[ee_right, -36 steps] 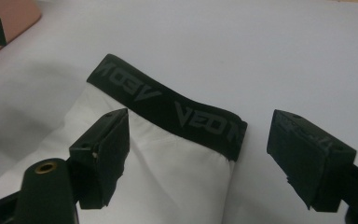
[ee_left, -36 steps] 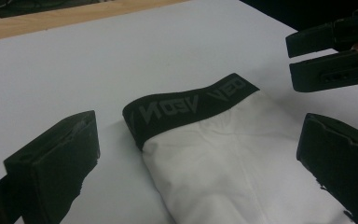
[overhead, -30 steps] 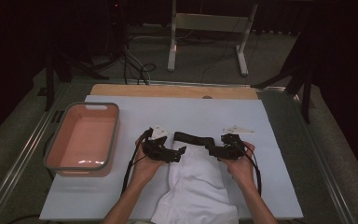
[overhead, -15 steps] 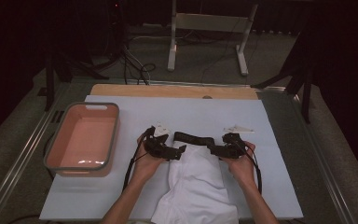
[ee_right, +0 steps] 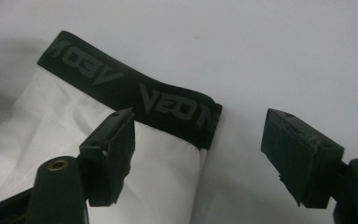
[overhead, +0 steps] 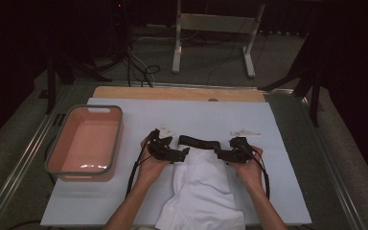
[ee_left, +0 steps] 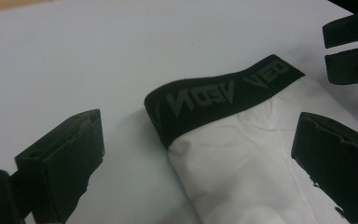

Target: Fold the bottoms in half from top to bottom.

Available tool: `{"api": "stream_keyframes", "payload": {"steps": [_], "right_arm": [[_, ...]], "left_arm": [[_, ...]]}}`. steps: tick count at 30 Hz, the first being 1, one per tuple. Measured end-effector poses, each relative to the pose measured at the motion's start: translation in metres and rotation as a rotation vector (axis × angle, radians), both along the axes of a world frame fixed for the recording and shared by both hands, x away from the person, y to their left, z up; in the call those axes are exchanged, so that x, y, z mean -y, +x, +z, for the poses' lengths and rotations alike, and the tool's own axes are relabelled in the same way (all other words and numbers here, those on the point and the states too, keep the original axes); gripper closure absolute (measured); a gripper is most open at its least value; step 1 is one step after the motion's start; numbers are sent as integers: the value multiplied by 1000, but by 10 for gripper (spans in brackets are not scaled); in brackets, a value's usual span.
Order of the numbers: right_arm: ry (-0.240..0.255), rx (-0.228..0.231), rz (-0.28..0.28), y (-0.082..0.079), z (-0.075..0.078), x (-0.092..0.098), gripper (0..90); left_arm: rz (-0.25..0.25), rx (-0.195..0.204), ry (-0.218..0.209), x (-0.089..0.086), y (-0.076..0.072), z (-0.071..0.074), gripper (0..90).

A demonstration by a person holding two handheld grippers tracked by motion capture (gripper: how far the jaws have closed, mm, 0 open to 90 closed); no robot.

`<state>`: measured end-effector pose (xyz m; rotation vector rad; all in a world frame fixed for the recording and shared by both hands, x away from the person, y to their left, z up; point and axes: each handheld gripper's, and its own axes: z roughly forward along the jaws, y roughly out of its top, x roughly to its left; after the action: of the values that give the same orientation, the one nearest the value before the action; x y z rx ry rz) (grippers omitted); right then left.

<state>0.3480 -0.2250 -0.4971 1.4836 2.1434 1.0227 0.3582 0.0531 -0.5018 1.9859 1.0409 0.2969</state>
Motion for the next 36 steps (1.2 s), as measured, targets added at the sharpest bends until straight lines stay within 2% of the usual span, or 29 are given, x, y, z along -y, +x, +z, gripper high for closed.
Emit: {"api": "stream_keyframes", "payload": {"steps": [1, 3, 5, 6, 10, 14, 18, 24, 31, 34, 36], "right_arm": [[0, 0, 0, 0, 0, 0, 259], [-3, -7, -3, 1, -1, 1, 278], [-4, -10, -3, 1, -1, 1, 288], [-7, -14, -1, 1, -2, 1, 296], [-20, -39, 11, 3, -6, -1, 371], [-33, -48, 8, 4, -8, -4, 414], [-26, -48, 8, 4, -8, -3, 407], [-16, -45, -2, 5, -7, -1, 403], [-2, -53, -19, 12, -9, -4, 399], [-17, -62, -21, 15, -11, -6, 400], [-19, -87, -40, 21, -16, -7, 410]], "left_arm": [[0, 0, 0, 0, 0, 0, 37], [-5, -28, 23, 2, 0, -3, 52], [-3, -33, 31, 3, 0, -4, 75], [-5, -54, 27, 5, 1, -6, 75], [-7, -96, 61, 8, 3, -10, 176], [-9, -107, 89, 9, 5, -15, 319], [-11, -134, 84, 10, 8, -20, 368], [-1, -175, 25, 11, 13, -24, 431], [-5, -194, 41, 12, 13, -23, 594], [-5, -192, 46, 12, 13, -23, 649], [-15, -193, 57, 13, 13, -22, 682]]}}
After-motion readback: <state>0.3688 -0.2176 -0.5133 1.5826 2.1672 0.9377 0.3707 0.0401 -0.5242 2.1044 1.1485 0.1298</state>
